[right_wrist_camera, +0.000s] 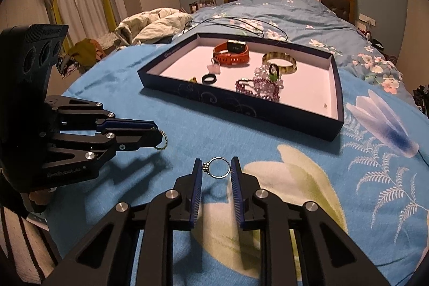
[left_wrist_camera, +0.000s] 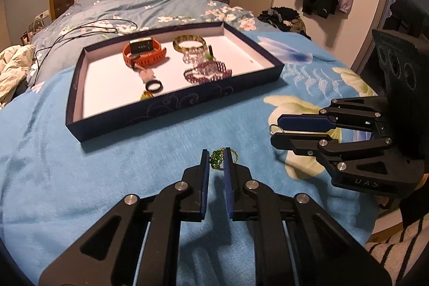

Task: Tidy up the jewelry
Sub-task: 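Grasp the green crystal ring with the left tool while the right tool grasps the silver ring, then carry the green ring in the left tool while the right tool carries the silver ring into the box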

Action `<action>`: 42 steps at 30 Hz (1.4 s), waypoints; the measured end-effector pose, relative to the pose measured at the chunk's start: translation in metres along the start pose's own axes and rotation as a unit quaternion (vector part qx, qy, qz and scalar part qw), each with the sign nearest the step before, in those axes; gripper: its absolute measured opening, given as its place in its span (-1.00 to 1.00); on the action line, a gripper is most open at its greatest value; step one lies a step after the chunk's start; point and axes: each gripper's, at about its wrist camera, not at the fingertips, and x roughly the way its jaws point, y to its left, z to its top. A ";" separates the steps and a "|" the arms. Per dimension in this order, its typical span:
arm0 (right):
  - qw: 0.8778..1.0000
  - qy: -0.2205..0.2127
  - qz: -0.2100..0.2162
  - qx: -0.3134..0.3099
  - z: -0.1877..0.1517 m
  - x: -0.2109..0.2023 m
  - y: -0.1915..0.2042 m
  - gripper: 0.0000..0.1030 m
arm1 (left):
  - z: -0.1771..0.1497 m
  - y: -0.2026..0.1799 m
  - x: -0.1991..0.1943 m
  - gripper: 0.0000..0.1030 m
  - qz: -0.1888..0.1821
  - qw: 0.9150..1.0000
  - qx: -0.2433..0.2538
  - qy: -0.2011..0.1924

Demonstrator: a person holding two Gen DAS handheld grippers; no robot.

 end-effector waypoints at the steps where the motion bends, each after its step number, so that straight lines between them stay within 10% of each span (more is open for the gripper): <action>1: 1.000 -0.002 0.001 0.000 0.001 -0.001 -0.001 -0.62 | 0.002 0.000 -0.003 -0.79 0.002 1.000 0.000 -0.005; 42: 0.997 -0.079 -0.001 0.003 0.055 -0.008 -0.014 -0.62 | 0.050 0.017 -0.026 -0.79 0.048 0.995 -0.008 -0.085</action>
